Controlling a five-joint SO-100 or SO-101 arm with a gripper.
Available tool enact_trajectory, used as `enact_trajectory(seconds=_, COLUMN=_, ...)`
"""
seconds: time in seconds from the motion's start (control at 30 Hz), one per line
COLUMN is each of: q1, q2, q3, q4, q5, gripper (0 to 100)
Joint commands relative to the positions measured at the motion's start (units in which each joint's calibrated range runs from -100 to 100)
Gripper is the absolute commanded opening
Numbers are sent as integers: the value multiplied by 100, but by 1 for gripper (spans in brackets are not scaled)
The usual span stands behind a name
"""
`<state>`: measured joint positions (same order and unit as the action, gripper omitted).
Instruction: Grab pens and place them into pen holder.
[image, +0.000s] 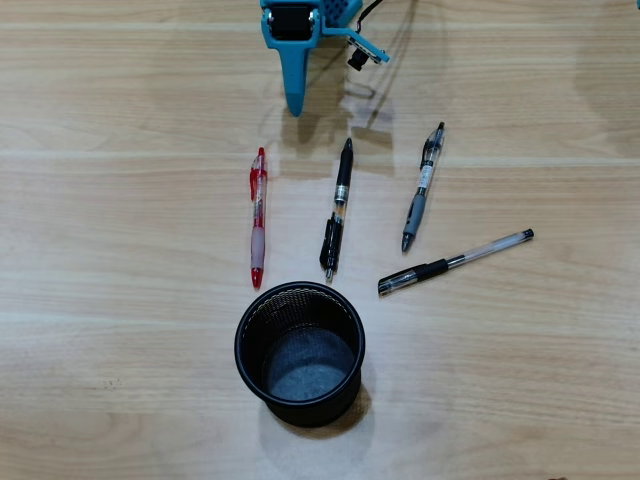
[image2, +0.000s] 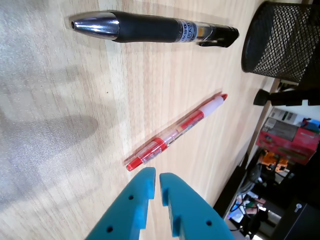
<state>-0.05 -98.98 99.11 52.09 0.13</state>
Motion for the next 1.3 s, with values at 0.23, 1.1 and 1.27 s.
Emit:
enact_trajectory(seconds=0.23, q1=-27, q2=-68, q3=16, q4=44, q5=-3, gripper=2)
enact_trajectory(seconds=1.1, q1=9, q2=0, q3=-11, q4=7, q5=-8, gripper=2)
enact_trajectory(seconds=1.27, q1=-9, q2=170, q3=-47, q4=-20, q5=-13, gripper=2)
